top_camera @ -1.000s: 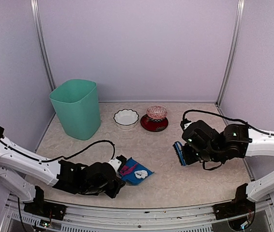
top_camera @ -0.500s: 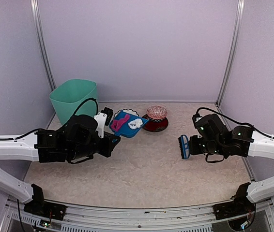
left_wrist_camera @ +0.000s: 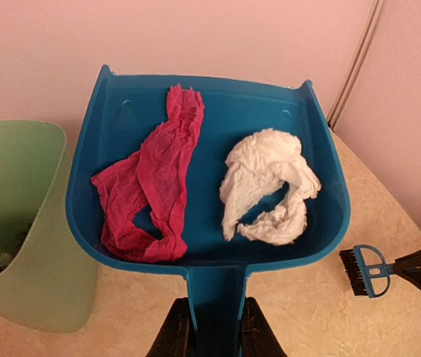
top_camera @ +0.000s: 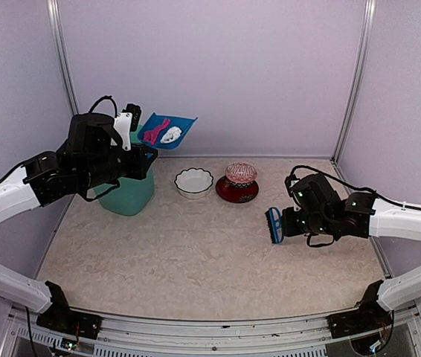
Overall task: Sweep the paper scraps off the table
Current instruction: Dump the paper scraps in the dustpan into the trash bin.
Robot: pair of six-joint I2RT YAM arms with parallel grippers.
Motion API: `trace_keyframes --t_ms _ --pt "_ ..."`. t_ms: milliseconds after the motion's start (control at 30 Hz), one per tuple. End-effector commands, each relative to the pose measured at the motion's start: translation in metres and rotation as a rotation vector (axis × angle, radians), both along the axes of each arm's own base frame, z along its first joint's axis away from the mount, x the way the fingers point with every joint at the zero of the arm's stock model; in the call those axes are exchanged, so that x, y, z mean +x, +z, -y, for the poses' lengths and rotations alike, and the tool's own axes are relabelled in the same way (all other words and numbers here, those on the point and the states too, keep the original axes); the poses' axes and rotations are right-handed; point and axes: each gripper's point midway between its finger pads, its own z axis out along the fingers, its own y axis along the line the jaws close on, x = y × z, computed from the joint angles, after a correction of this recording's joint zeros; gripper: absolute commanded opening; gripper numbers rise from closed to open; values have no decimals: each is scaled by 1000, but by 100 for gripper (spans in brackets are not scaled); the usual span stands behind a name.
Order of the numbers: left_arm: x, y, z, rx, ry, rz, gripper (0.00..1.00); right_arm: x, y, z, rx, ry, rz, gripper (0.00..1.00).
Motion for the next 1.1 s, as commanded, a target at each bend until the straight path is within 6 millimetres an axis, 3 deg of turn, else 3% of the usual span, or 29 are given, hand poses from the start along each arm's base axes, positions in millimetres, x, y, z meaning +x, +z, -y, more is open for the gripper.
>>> trace_keyframes --t_ms 0,367,667,1067 --pt "6 29 -18 -89 -23 -9 0 12 19 -8 23 9 46 0" --pt "35 48 -54 -488 -154 -141 0 16 8 -14 2 24 25 0" --pt "50 41 -88 -827 -238 -259 0 15 0 -13 -16 24 10 0" --pt "70 29 -103 -1165 -267 -408 0 16 -12 -12 -54 43 7 0"
